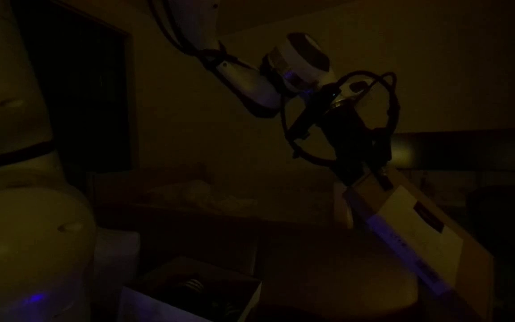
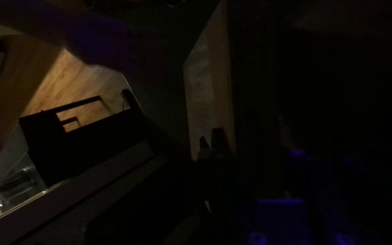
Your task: Put the book inside the box
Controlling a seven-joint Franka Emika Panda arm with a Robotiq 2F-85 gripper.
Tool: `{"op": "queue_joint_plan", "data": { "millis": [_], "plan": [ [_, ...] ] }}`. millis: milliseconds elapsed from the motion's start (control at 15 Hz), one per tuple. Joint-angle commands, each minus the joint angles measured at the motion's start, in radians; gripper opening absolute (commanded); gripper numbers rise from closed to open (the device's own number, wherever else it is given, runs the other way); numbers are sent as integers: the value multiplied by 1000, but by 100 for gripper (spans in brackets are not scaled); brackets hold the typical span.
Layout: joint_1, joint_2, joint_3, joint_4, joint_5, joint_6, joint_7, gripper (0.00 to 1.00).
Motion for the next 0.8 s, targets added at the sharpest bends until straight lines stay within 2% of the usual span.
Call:
{"op": "queue_joint_plan", "data": {
  "millis": [0, 733],
  "plan": [
    [22, -49, 4, 8, 71, 22, -91, 6],
    [147, -148, 98, 24, 244, 39, -301, 6]
  ]
}}
